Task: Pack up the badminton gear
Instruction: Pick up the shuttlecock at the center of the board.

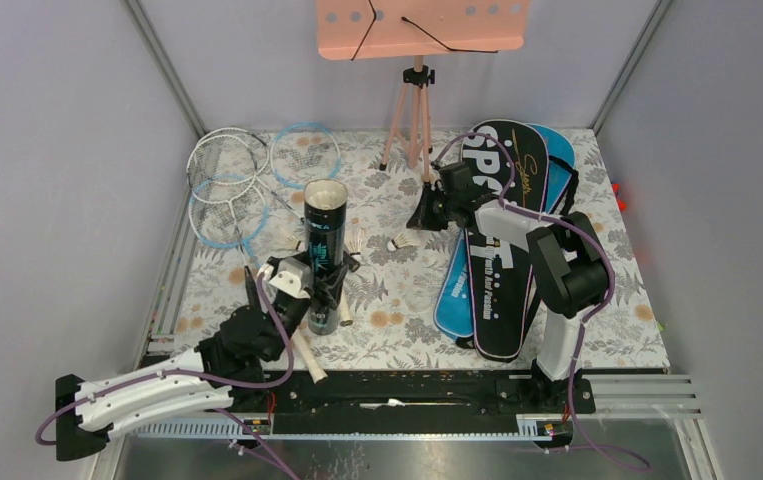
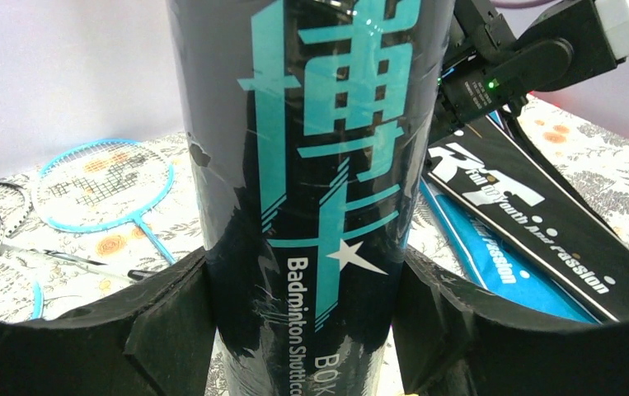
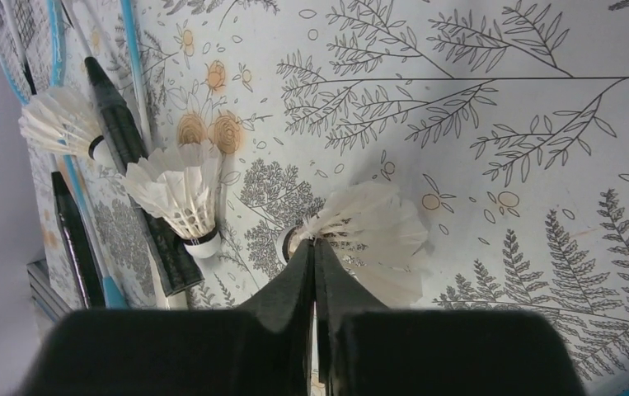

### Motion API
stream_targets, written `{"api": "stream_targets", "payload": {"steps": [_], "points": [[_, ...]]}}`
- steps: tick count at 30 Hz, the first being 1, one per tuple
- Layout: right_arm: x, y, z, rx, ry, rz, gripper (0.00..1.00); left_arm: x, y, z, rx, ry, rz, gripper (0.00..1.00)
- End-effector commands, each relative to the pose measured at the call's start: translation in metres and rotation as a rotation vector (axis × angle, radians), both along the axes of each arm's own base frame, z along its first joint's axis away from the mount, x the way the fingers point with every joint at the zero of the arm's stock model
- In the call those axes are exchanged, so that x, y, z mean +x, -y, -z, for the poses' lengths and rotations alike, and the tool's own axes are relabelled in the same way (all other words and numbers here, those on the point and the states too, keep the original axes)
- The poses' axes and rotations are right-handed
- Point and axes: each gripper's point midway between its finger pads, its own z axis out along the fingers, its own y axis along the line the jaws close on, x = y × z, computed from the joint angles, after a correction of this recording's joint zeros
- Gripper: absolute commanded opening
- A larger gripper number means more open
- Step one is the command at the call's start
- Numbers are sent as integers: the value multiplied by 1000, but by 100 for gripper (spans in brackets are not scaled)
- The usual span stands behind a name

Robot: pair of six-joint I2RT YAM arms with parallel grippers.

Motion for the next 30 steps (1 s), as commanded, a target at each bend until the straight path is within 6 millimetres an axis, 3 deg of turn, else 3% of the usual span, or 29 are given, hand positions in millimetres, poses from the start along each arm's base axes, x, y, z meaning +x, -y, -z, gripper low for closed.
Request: {"api": "stream_targets", "payload": {"steps": [1, 6, 9, 15, 17, 22, 25, 30], "points": [[-2, -8, -36, 56, 63, -53, 0, 0, -1, -28, -89, 32, -4, 0], [-24, -6, -84, 109, 168, -135, 0, -1, 2, -31, -67, 46, 10, 0], [-45, 2, -128, 135, 300, -183, 0, -2, 9, -29, -12, 71, 43, 0], [-84, 38, -207, 78, 576, -198, 0, -3, 26, -23, 128, 130, 99, 0], [-99, 50, -242, 91, 697, -176, 0, -3, 33, -22, 162, 127, 118, 0], [-149, 77, -318, 144, 956, -156, 0, 2, 50, -9, 268, 91, 147, 0], [-180, 86, -343, 180, 1061, -187, 0, 4, 61, -1, 318, 73, 162, 0], [-217, 79, -356, 256, 1084, -315, 0, 1, 75, 4, 354, 70, 225, 0]]}}
